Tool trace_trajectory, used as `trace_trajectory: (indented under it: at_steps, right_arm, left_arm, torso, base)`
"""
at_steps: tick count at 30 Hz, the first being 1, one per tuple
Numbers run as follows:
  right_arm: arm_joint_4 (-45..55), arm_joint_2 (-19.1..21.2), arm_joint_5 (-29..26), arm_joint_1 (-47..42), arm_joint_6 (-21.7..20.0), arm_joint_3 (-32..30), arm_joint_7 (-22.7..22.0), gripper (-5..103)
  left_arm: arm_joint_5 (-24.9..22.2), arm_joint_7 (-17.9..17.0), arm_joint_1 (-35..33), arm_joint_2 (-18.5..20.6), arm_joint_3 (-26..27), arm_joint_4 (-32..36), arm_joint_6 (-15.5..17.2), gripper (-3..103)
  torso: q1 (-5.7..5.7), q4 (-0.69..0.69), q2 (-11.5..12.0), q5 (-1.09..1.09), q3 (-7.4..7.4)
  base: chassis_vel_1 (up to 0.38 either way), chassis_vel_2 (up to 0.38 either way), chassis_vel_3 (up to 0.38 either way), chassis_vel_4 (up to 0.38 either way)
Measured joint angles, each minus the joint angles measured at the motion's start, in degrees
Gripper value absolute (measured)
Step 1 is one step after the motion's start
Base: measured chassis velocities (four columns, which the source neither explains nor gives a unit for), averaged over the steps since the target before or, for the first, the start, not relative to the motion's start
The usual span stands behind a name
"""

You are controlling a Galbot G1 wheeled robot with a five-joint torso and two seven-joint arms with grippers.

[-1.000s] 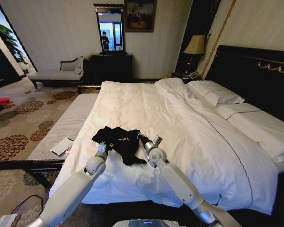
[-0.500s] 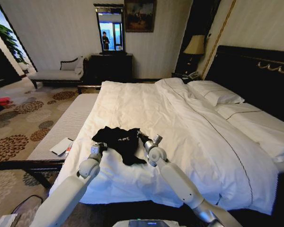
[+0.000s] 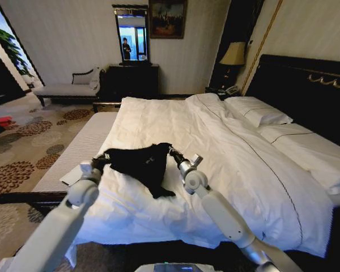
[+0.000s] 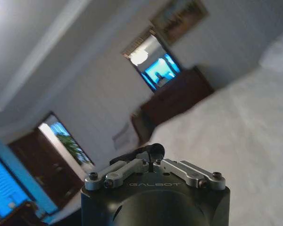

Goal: Fold the clothes on the bed.

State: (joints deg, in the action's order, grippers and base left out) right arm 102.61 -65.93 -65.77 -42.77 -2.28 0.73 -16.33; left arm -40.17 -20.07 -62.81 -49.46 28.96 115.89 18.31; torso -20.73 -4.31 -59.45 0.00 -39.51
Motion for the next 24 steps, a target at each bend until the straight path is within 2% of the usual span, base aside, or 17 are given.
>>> trace_trajectory:
  at_steps: [5,6,9,11,12,14,15,18,20,24]
  right_arm:
    - [5.74,6.81,-0.86,1.00,2.90,-1.60,4.37,0]
    - [5.74,6.81,-0.86,1.00,2.90,-1.60,4.37,0]
    - [10.05,10.79,-1.77,1.67,4.46,-3.75,6.32,0]
    - [13.36,13.17,-2.77,1.75,5.01,-5.73,6.92,0]
    - [13.36,13.17,-2.77,1.75,5.01,-5.73,6.92,0]
    - [17.94,16.12,-4.89,1.69,5.29,-8.87,7.15,0]
    - [17.94,16.12,-4.89,1.69,5.29,-8.87,7.15,0]
    - [24.85,20.83,-7.78,0.61,5.34,-15.39,7.13,0]
    - [25.94,21.63,-8.17,0.27,5.34,-16.67,7.09,0]
    - [34.74,27.24,-11.79,-3.92,5.34,-26.43,6.20,0]
  left_arm:
    - [-5.07,-1.05,-0.51,3.95,6.33,6.41,-0.59,1]
    - [-5.07,-1.05,-0.51,3.95,6.33,6.41,-0.59,1]
    - [-8.17,-1.40,-1.38,6.55,12.74,10.80,-0.73,1]
    - [-10.54,-1.75,-1.95,8.06,16.52,13.20,-0.78,1]
    - [-10.54,-1.75,-1.95,8.06,16.52,13.20,-0.78,1]
    - [-14.53,-2.47,-2.78,9.96,21.10,16.15,-0.75,1]
    - [-14.53,-2.47,-2.78,9.96,21.10,16.15,-0.75,1]
    - [-21.87,-3.39,-4.01,12.18,28.41,20.57,-0.15,1]
    - [-22.96,-3.53,-4.27,12.44,29.73,21.27,-0.07,1]
    - [-30.75,-4.55,-6.81,13.36,39.51,26.89,0.93,1]
  torso:
    - [0.00,-0.03,0.00,0.01,0.00]
    - [0.00,-0.03,0.00,0.01,0.00]
    - [0.00,-0.01,0.00,0.01,0.00]
    - [0.00,0.00,0.00,0.01,0.00]
    - [0.00,0.00,0.00,0.01,0.00]
    - [0.01,0.00,0.00,0.01,0.01]
    - [0.01,0.00,0.00,0.01,0.01]
    - [0.01,-0.01,0.00,0.02,0.01]
    - [0.01,-0.03,-0.01,0.01,0.01]
    - [0.01,-0.01,-0.01,0.01,0.01]
  base:
    - [0.000,0.000,0.000,0.000]
    - [0.000,0.000,0.000,0.000]
    - [0.000,0.000,0.000,0.000]
    - [0.000,0.000,0.000,0.000]
    - [0.000,0.000,0.000,0.000]
    - [0.000,0.000,0.000,0.000]
    - [0.000,0.000,0.000,0.000]
    - [0.000,0.000,0.000,0.000]
    - [0.000,0.000,0.000,0.000]
    - [0.000,0.000,0.000,0.000]
